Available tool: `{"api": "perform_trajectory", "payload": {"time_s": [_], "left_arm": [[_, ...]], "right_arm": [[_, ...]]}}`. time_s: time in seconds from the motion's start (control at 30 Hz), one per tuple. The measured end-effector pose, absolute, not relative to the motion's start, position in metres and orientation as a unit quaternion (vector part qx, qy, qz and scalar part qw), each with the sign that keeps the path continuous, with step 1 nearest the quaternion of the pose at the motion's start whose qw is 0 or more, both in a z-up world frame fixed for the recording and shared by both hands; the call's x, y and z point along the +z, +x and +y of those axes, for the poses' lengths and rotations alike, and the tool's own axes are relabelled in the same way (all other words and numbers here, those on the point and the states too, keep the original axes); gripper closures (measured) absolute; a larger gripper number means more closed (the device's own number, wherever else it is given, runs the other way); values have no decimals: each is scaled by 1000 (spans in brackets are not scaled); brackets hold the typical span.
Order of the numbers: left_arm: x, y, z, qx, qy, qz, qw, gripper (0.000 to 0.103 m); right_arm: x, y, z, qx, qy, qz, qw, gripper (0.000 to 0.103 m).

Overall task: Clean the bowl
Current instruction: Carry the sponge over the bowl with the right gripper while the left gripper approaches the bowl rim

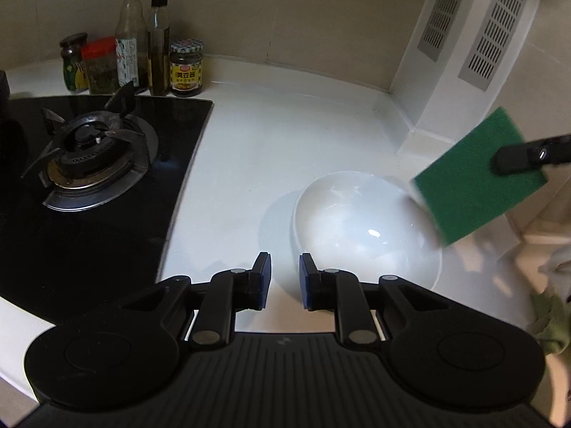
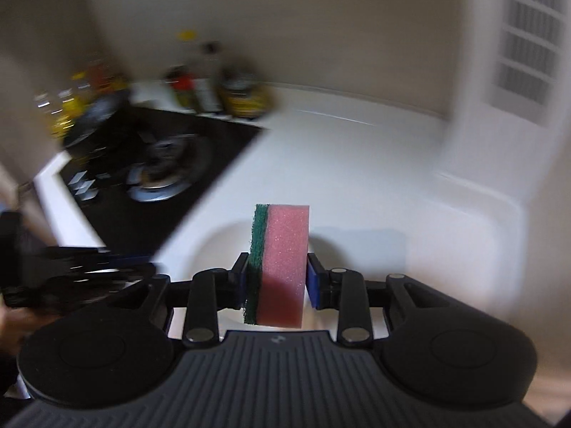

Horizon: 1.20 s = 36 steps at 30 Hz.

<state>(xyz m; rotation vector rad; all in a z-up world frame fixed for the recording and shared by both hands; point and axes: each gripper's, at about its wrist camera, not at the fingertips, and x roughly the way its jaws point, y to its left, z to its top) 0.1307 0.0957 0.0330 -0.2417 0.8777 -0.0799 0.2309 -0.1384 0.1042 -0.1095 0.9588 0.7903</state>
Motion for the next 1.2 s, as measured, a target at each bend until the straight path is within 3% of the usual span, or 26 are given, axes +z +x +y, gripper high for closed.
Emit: {"api": "perform_trajectory", "payload": {"time_s": [0.53, 0.7, 1.2], "left_arm": [[5, 197, 86, -43, -113, 506, 854, 82], [-4, 206, 82, -56, -93, 515, 850, 95], [-3, 211, 72, -78, -42, 502, 860, 97]], "right_arm": [[46, 239, -85, 400, -110, 474, 776, 75], [36, 243, -81, 387, -114, 487, 775, 75], [20, 257, -46, 419, -183, 500, 736, 76]]}}
